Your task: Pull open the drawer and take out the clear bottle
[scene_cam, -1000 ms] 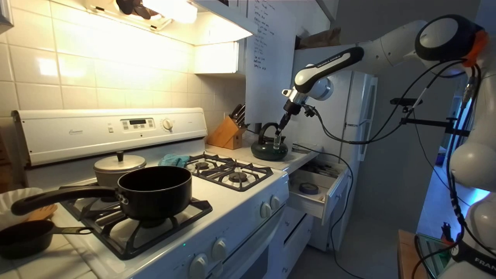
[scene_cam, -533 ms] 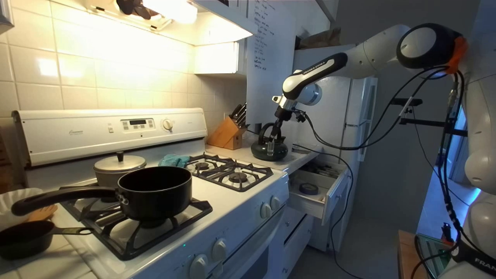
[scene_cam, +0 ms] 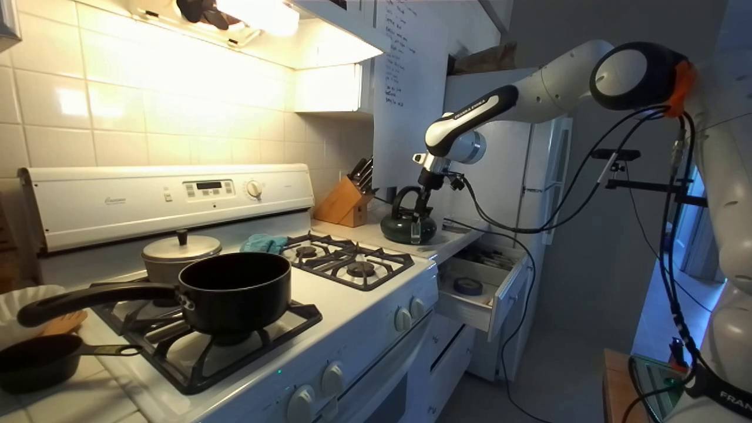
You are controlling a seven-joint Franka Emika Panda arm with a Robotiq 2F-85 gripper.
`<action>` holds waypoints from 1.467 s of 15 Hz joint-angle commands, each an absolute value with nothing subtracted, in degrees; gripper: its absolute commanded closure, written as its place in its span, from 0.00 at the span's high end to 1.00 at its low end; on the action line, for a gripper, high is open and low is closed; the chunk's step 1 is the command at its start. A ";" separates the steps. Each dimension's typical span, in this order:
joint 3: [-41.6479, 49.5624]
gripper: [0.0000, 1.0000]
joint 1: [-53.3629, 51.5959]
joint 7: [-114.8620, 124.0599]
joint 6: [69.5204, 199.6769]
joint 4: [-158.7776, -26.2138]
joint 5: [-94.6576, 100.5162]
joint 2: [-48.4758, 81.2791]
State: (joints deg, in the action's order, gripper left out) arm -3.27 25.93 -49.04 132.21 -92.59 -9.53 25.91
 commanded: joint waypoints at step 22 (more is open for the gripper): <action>-2.94 1.00 22.75 -61.11 132.72 -94.41 -16.70 13.66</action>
State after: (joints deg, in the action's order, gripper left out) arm -1.71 23.28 -52.77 134.11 -90.74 -11.78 19.50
